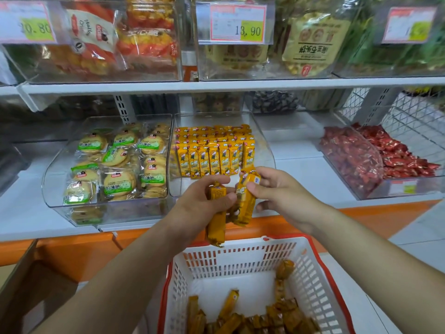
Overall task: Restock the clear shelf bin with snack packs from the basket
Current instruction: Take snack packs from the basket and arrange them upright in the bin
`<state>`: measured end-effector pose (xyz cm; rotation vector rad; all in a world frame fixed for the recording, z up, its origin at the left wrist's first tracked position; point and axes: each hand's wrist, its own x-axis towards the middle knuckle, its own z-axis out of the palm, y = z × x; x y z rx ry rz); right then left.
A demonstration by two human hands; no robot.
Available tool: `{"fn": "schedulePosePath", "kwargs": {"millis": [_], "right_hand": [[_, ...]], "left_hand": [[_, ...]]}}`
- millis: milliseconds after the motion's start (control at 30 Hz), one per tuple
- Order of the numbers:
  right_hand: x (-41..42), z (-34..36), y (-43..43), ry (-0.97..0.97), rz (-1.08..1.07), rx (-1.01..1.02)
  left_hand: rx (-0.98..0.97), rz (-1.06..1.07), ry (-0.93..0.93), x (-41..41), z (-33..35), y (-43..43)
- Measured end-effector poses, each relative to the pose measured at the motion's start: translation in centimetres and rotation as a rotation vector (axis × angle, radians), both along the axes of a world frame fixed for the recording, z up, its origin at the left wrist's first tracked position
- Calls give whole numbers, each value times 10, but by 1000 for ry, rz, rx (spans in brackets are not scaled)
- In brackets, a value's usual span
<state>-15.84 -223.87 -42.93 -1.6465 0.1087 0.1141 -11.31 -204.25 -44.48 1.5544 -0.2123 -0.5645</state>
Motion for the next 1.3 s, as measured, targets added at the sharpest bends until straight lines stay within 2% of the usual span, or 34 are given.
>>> {"fn": "schedulePosePath", "kwargs": {"millis": [167,500,633,800,900,1000,1100,1300], "right_hand": [[6,1,-9,-89,-32,282],[6,-1,-13,-89,-84,308],[6,-2,-18,-87,-84,33],[16,8,-32,-245,-244,-131],[39,18,-47,-315,-303,-431],[75,26,-54,-340,-224,-655],[114,28,-59,-349,-126,-998],[161,28,-63,-370,-116,-1155]], "left_hand": [[-22,-38,120,-1,-2,2],[26,17,51,-1,2,-1],[61,55,-6,-1,2,-4],[84,84,-90,3,6,-1],[101,85,-119,7,8,2],[97,98,-128,11,9,4],[90,119,-136,14,9,5],[78,138,-162,21,7,10]]}}
